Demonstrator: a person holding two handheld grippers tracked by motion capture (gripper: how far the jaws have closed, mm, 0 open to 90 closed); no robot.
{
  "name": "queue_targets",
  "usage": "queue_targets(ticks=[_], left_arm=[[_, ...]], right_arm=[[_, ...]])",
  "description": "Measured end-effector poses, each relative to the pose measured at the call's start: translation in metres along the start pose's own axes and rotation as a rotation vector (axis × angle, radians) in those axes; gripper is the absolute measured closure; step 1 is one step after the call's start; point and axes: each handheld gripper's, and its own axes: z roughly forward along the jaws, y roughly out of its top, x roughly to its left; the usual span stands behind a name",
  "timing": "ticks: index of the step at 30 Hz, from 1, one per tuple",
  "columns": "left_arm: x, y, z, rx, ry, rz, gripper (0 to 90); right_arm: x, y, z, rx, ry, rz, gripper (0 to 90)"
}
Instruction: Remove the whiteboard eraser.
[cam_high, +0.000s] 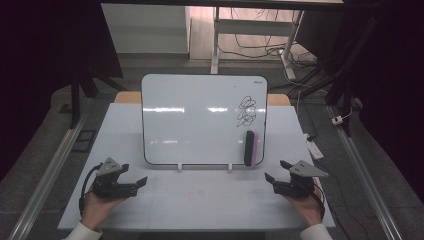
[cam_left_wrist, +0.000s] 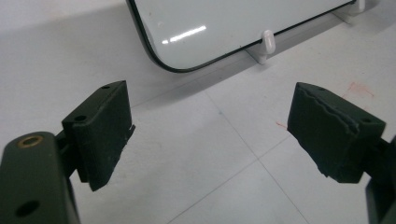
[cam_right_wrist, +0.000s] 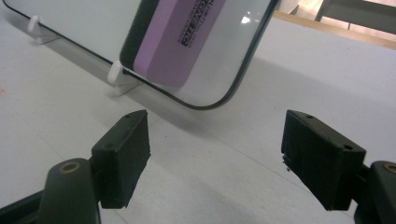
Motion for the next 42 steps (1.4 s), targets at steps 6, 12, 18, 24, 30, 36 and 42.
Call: queue_targets(ticks=[6,12,18,24,30,36,42], left_arm=[[0.001,0.0,0.001,0.007,0.007,-0.013,14.9],[0.0,-0.001,0.001,0.009,0.003,0.004,14.9],[0.004,0.001,0.002,-0.005,-0.01,-0.01,14.9],[0.004,0.002,0.003,-0.008,-0.017,-0.011,14.9],[0.003,0.004,0.005,-0.003,-0.018,-0.01,14.9],[0.002,0.005,0.005,-0.001,-0.019,-0.014,14.9],[0.002,0.005,0.005,0.0,-0.019,-0.023,14.9]], right_arm=[[0.0,0.0,0.0,0.006,-0.004,0.005,23.8],[0.002,-0.001,0.0,0.017,-0.006,-0.005,24.4],[0.006,0.004,-0.005,0.0,-0.014,-0.013,24.8],[0.011,0.014,-0.01,-0.03,-0.011,-0.013,25.0],[0.022,0.028,-0.011,-0.039,-0.019,-0.014,25.4],[0.036,0.044,-0.008,-0.041,-0.016,-0.032,25.8],[0.045,0.059,0.008,-0.005,-0.041,-0.043,26.4]])
